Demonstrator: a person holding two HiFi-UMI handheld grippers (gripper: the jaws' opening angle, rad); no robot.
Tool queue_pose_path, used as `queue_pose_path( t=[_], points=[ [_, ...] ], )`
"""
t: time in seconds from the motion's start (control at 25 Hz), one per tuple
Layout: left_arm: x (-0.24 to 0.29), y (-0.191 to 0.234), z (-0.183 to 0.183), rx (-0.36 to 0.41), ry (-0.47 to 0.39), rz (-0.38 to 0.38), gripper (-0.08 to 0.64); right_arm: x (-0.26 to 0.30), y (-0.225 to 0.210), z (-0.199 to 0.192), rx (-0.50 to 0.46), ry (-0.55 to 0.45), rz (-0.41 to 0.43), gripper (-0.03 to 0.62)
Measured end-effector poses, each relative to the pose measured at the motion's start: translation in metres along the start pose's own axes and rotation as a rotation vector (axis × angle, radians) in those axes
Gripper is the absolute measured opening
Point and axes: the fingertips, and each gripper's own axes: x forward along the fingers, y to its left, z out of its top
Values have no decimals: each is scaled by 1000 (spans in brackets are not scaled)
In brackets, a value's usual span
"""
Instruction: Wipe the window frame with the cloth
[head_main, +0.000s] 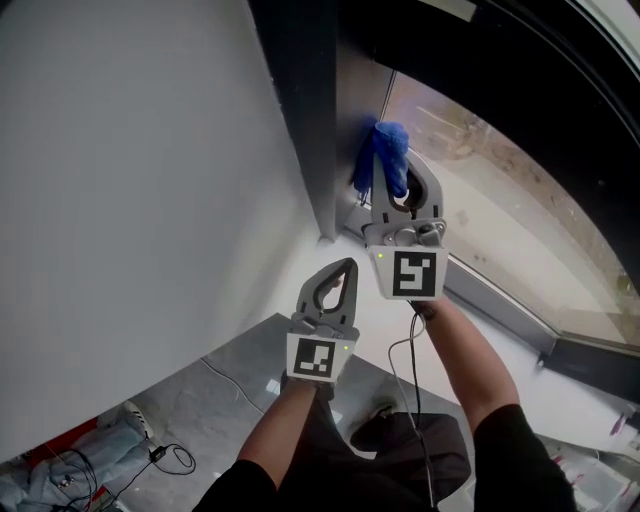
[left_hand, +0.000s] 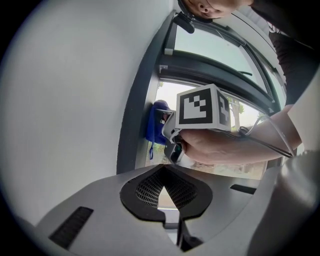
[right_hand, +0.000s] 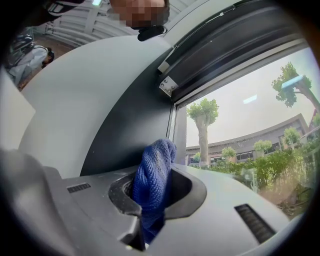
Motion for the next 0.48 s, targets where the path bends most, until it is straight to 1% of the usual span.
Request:
queue_pose_path(
  t=[0.08, 0.16, 0.28, 0.48],
  points=[
    [6, 2, -8, -1, 5, 4, 5, 0, 1, -1, -3, -12, 13, 37],
    [13, 1, -15, 5, 2, 6, 5, 1, 0, -2, 7, -32, 9, 37],
    [15, -1, -20, 22, -26, 11, 5, -1, 0, -4, 25, -59, -4, 37],
    [11, 5, -46, -2, -8, 33, 5, -7, 2, -18, 68, -90, 1, 37]
  ],
)
